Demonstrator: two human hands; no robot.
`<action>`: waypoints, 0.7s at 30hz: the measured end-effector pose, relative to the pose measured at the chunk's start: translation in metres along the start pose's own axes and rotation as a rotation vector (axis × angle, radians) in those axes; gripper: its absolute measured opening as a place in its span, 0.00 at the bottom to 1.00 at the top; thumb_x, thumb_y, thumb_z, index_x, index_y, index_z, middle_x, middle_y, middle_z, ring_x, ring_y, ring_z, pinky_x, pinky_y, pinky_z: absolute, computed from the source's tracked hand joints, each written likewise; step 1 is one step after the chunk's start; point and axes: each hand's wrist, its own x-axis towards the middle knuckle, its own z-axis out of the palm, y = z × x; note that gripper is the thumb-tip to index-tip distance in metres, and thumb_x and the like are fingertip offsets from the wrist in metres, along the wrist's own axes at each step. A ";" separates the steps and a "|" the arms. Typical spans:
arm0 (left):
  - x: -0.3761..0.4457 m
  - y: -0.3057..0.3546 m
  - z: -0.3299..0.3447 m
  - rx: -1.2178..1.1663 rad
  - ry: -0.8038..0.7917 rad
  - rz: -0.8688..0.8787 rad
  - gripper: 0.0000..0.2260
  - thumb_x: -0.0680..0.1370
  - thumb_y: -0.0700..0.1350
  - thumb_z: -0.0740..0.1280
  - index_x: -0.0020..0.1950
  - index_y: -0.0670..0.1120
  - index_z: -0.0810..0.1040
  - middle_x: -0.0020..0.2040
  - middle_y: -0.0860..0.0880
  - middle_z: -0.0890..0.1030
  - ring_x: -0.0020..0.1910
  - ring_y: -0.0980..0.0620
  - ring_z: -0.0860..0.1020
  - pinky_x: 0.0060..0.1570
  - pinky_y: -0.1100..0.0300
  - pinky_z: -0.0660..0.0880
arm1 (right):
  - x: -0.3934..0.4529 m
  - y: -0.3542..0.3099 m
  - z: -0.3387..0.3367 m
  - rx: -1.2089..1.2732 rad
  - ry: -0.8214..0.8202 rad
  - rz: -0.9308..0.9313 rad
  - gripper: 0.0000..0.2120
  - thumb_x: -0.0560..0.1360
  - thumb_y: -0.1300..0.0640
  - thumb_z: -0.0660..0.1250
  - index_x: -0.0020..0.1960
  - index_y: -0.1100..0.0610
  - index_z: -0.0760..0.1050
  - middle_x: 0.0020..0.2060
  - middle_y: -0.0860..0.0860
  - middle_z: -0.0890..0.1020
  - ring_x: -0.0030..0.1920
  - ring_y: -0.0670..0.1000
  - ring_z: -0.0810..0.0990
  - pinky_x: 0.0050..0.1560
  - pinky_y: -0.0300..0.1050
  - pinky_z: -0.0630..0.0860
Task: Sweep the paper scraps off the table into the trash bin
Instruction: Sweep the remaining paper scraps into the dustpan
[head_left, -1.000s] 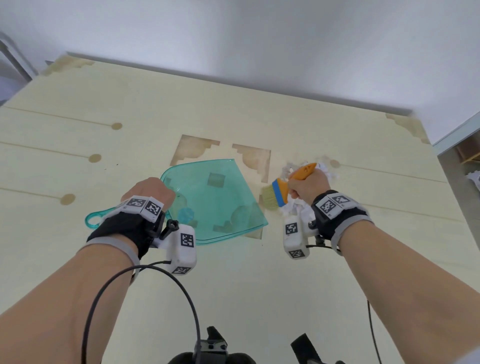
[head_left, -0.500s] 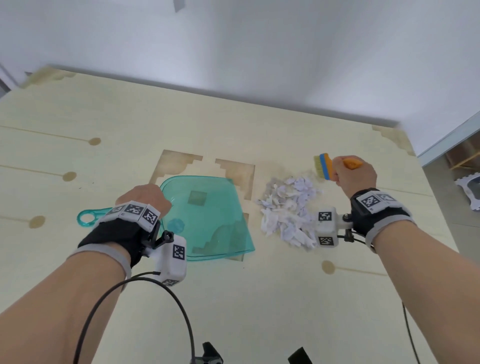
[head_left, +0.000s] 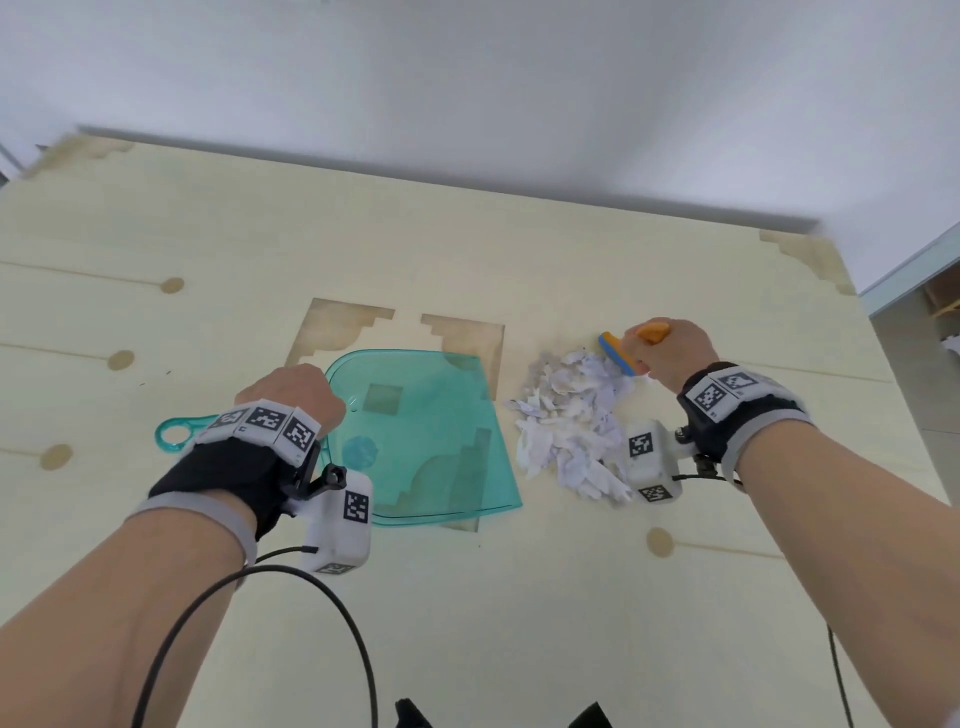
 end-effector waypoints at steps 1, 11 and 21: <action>0.000 0.000 0.000 -0.005 -0.002 0.005 0.08 0.73 0.40 0.62 0.33 0.42 0.72 0.35 0.46 0.80 0.32 0.47 0.76 0.33 0.63 0.67 | 0.001 -0.001 -0.004 0.056 0.015 0.020 0.13 0.75 0.58 0.62 0.36 0.66 0.73 0.34 0.60 0.73 0.37 0.56 0.71 0.43 0.49 0.72; -0.011 -0.001 -0.006 -0.016 -0.013 0.040 0.08 0.69 0.46 0.64 0.31 0.44 0.73 0.37 0.47 0.84 0.35 0.47 0.82 0.39 0.61 0.74 | 0.019 -0.003 -0.010 -0.134 0.131 0.006 0.14 0.76 0.59 0.61 0.56 0.66 0.78 0.53 0.65 0.81 0.54 0.66 0.77 0.56 0.56 0.73; -0.001 -0.001 -0.004 -0.145 -0.133 0.034 0.06 0.73 0.38 0.63 0.37 0.41 0.70 0.38 0.44 0.76 0.36 0.46 0.74 0.40 0.58 0.70 | 0.014 -0.019 -0.005 -0.074 0.184 -0.082 0.20 0.78 0.51 0.61 0.39 0.66 0.77 0.37 0.61 0.79 0.41 0.60 0.77 0.49 0.52 0.73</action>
